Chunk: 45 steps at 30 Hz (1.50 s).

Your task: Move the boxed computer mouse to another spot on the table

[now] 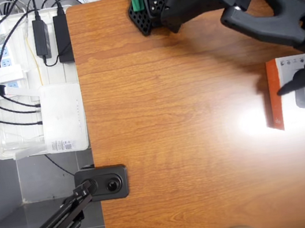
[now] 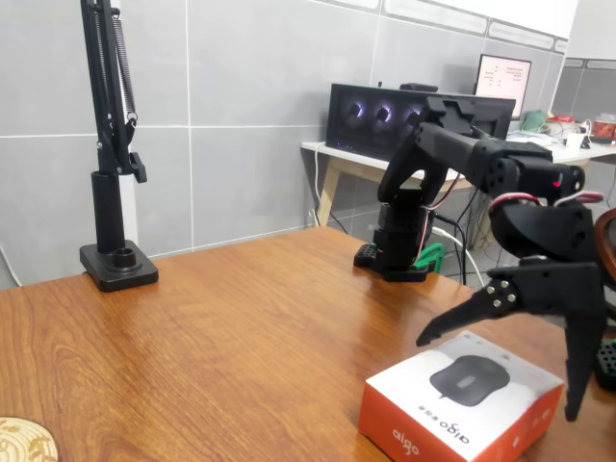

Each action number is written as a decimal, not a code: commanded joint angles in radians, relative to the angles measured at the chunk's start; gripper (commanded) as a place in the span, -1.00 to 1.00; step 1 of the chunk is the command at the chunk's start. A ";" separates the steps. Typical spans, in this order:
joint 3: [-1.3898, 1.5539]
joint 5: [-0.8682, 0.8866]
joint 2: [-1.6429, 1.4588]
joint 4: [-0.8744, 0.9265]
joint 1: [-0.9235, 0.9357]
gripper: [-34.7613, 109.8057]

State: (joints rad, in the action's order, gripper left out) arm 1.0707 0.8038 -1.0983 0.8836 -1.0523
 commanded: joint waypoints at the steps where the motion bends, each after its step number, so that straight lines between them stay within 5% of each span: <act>1: 0.023 0.000 -0.005 -0.018 0.008 0.68; 10: 0.104 0.066 0.003 -0.008 0.035 0.50; 18: -0.048 0.150 -0.021 0.098 0.078 -0.50; 25: -0.410 0.224 -0.015 0.149 0.155 -0.52; 30: -0.600 0.330 -0.117 0.156 0.419 -0.51; 38: 0.192 0.331 -0.692 0.127 0.966 -0.51; 45: 0.726 0.307 -0.968 0.201 1.115 -0.51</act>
State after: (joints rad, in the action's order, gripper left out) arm 1.6076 1.1244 -1.9405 1.0707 0.0399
